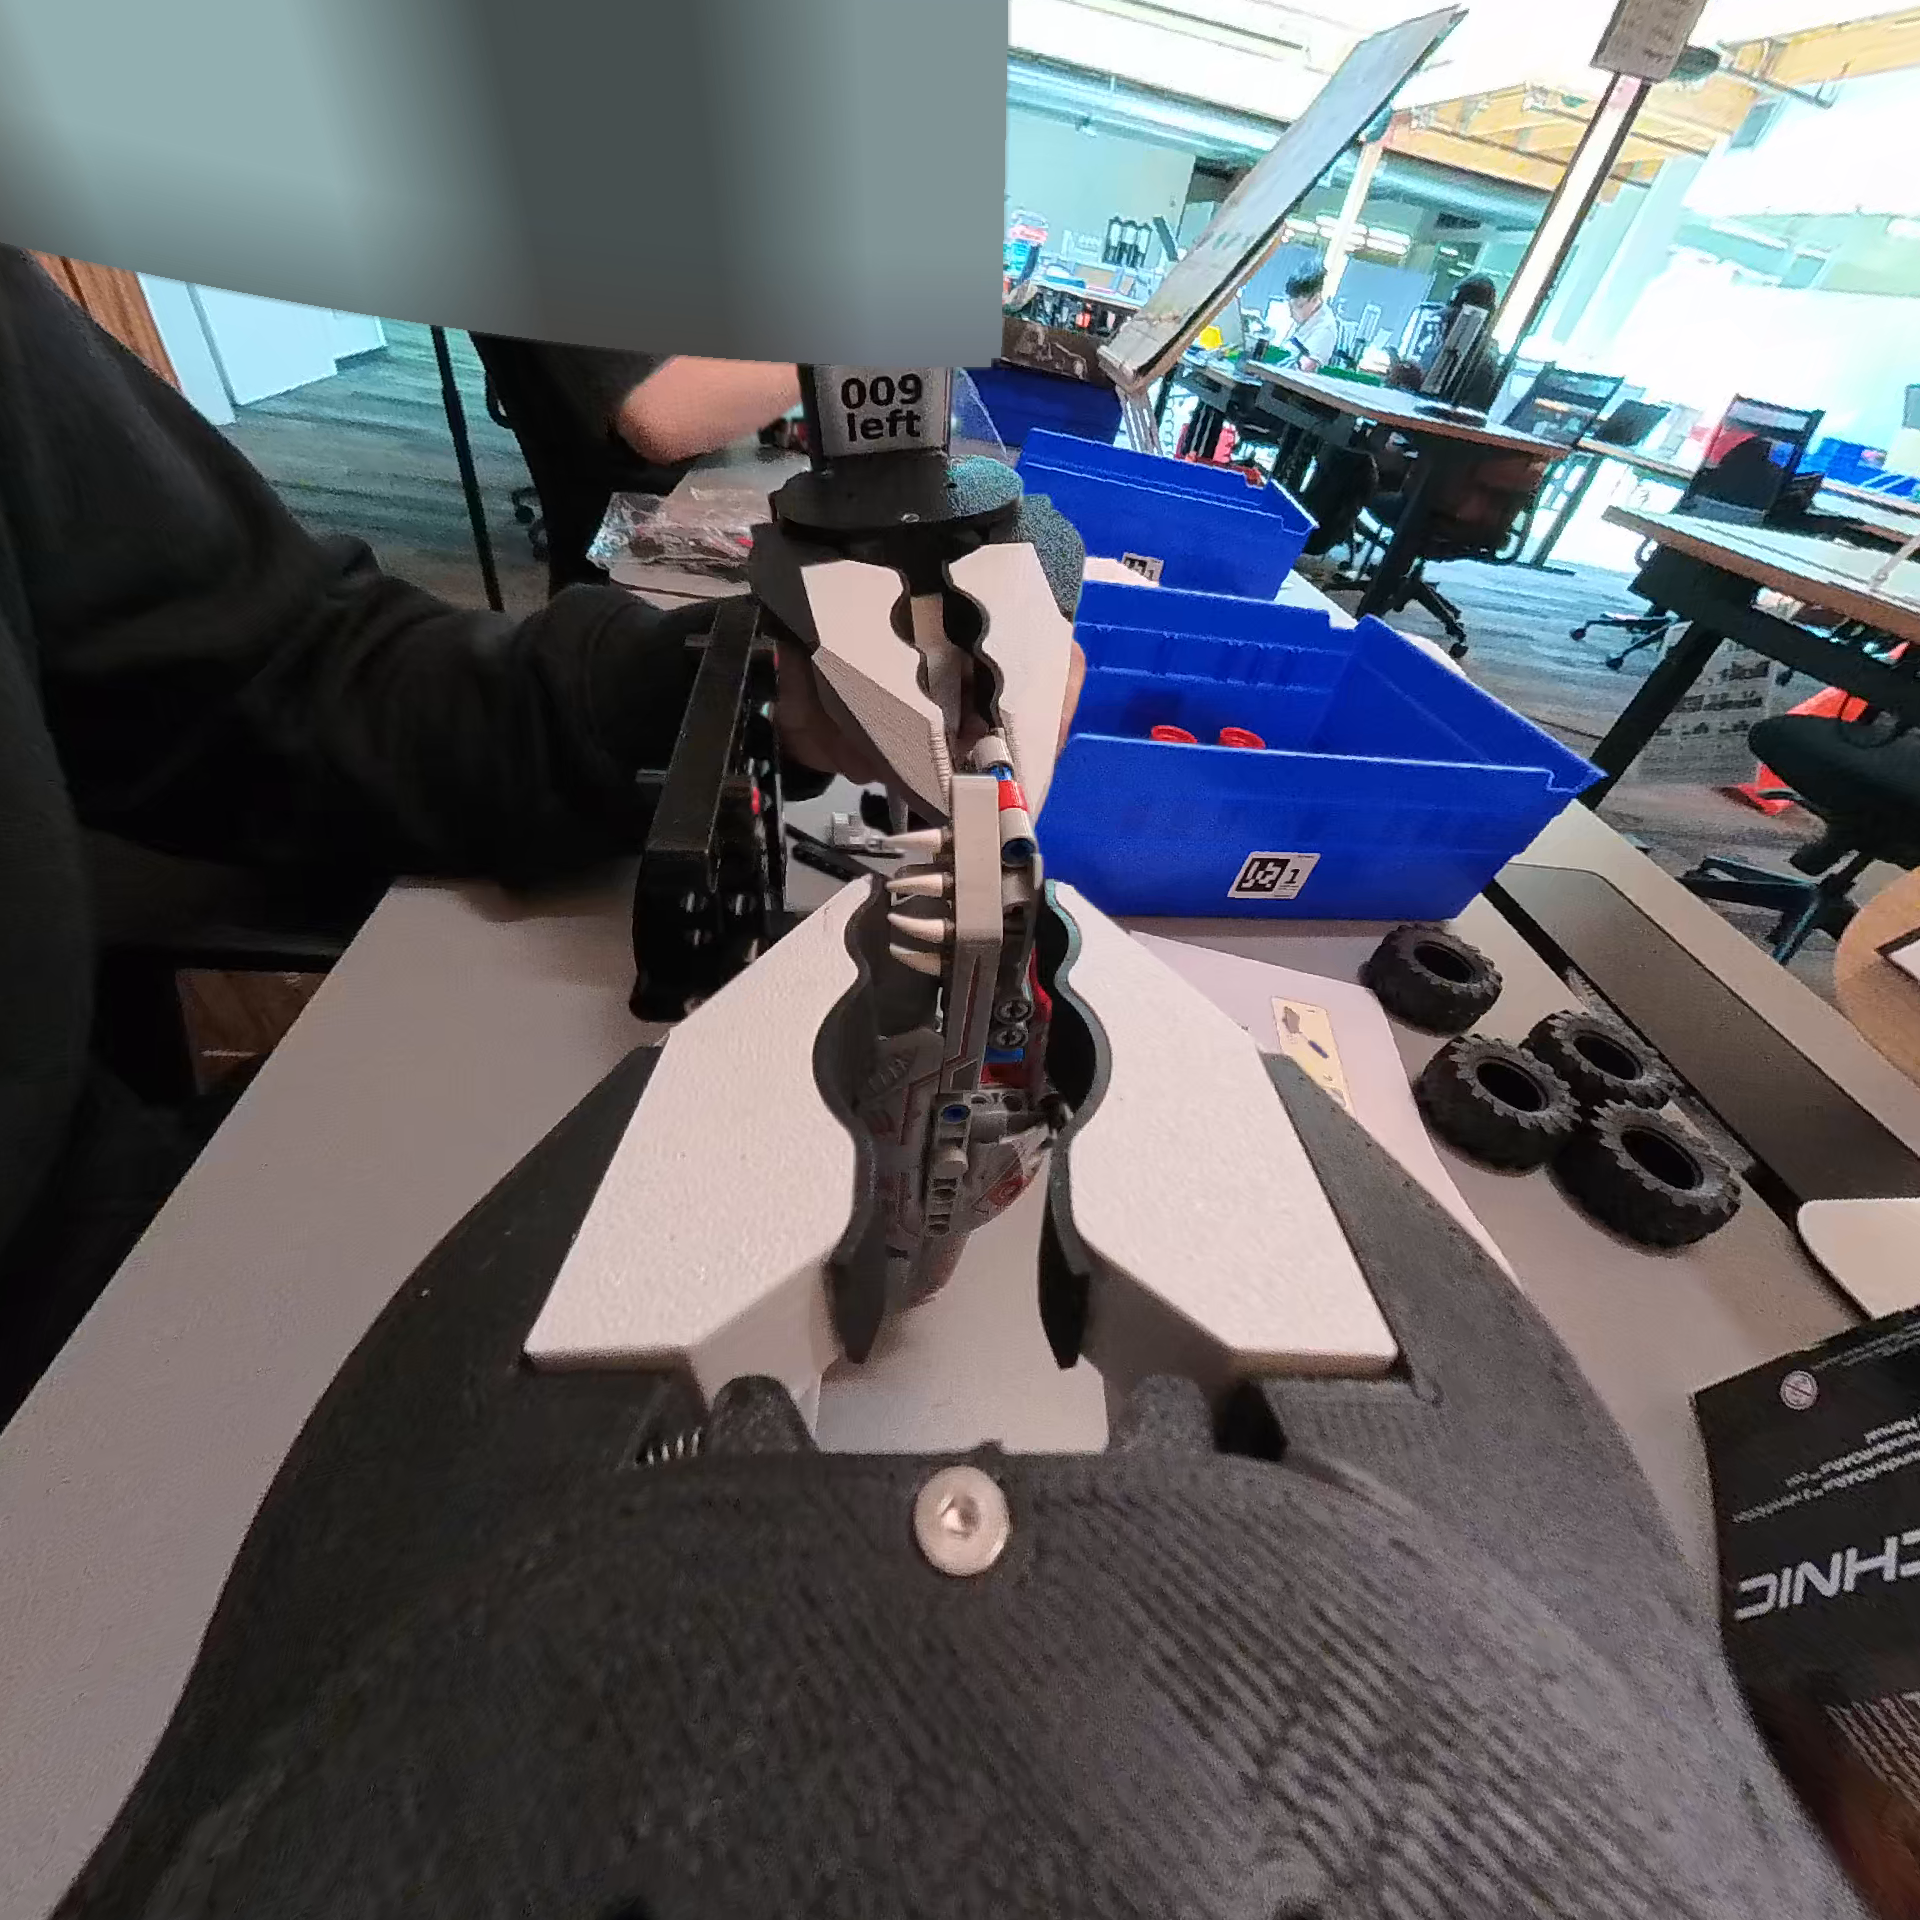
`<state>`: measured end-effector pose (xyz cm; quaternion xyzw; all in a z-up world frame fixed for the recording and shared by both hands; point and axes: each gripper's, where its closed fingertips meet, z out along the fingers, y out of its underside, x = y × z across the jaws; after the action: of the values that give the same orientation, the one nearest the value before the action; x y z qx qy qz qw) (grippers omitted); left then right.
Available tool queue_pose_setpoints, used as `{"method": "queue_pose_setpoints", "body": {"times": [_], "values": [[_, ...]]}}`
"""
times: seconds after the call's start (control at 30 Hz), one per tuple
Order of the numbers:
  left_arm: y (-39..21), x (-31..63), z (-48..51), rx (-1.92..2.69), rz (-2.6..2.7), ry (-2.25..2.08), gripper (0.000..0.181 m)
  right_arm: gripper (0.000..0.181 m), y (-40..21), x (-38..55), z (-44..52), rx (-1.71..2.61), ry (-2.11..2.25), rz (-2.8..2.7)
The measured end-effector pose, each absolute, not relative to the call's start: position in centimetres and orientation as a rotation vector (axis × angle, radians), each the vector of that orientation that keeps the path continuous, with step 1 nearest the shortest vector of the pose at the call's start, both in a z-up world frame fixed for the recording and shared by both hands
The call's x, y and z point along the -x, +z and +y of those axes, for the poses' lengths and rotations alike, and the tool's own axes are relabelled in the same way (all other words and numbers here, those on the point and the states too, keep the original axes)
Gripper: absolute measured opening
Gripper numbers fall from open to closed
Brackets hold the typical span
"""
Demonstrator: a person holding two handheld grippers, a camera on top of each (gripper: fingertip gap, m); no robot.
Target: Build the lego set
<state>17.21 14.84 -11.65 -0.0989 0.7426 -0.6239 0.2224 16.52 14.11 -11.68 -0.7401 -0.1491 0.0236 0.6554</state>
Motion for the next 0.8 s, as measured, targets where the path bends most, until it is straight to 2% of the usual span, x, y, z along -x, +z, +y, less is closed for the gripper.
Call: {"method": "queue_pose_setpoints", "body": {"times": [0.2,0.37,0.57,0.8], "values": [[-11.73,-17.38,14.81,0.440,2.118,-1.858,0.004,0.027,-11.69,-16.71,14.21,1.688,0.057,-0.330],[-11.59,-17.66,14.74,0.271,2.036,-1.637,0.006,0.025,-11.71,-16.85,14.17,1.691,0.053,-0.325],[-11.62,-17.39,14.69,0.486,2.139,-1.857,0.004,0.025,-11.68,-16.56,14.29,1.691,0.076,-0.330],[-11.61,-17.68,14.76,0.397,2.061,-1.797,0.005,0.026,-11.81,-16.81,14.25,1.696,0.081,-0.311]]}}
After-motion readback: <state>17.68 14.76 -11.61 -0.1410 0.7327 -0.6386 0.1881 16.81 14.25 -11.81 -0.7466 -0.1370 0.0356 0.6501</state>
